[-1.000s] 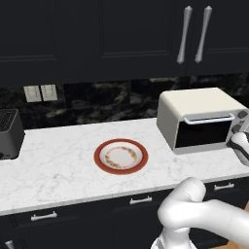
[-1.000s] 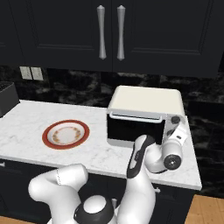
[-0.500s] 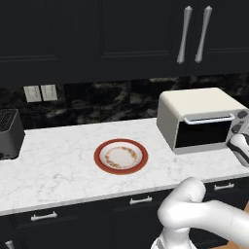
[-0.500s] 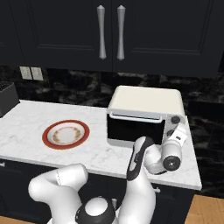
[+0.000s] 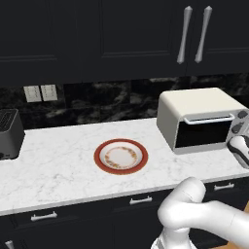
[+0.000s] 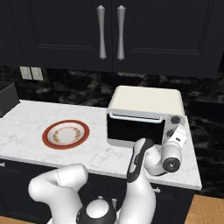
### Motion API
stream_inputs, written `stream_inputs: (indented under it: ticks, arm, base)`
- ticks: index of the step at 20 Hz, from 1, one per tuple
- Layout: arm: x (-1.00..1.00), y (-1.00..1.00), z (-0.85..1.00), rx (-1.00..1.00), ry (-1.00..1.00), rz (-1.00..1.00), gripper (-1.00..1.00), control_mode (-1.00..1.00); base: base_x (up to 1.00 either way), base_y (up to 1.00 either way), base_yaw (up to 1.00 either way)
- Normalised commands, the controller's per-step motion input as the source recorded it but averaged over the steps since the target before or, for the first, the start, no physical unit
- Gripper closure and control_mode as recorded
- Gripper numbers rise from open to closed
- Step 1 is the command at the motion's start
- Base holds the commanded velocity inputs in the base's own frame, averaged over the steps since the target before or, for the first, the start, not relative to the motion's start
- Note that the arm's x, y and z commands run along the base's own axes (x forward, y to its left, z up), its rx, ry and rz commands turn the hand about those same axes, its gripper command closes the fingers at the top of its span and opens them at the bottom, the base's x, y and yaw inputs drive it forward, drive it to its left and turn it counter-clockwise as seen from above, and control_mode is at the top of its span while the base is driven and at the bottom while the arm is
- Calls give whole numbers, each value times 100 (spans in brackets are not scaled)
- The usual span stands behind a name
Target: Pick up the kebab skewer and baguette bread, and place them inside the toaster oven. Close the toaster oven door and start by setting the timer.
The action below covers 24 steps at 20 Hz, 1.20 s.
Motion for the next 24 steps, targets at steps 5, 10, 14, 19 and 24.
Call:
stream_inputs:
  ticks: [5,10,14,19,24]
  arm:
    - [6,0,-3,0,-3,0,-100,-100]
    - [22,0,0,0,-5,0,-100,-100]
    - [1,0,-3,0,-7,0,-100,-100]
    - [0,0,-12,0,-5,0,-100,-100]
    - [2,0,0,-3,-4,0,-100,-100]
  base:
    - [0,0,0]
    - [0,0,0]
    - [0,0,0]
    - [0,0,0]
    - [0,0,0]
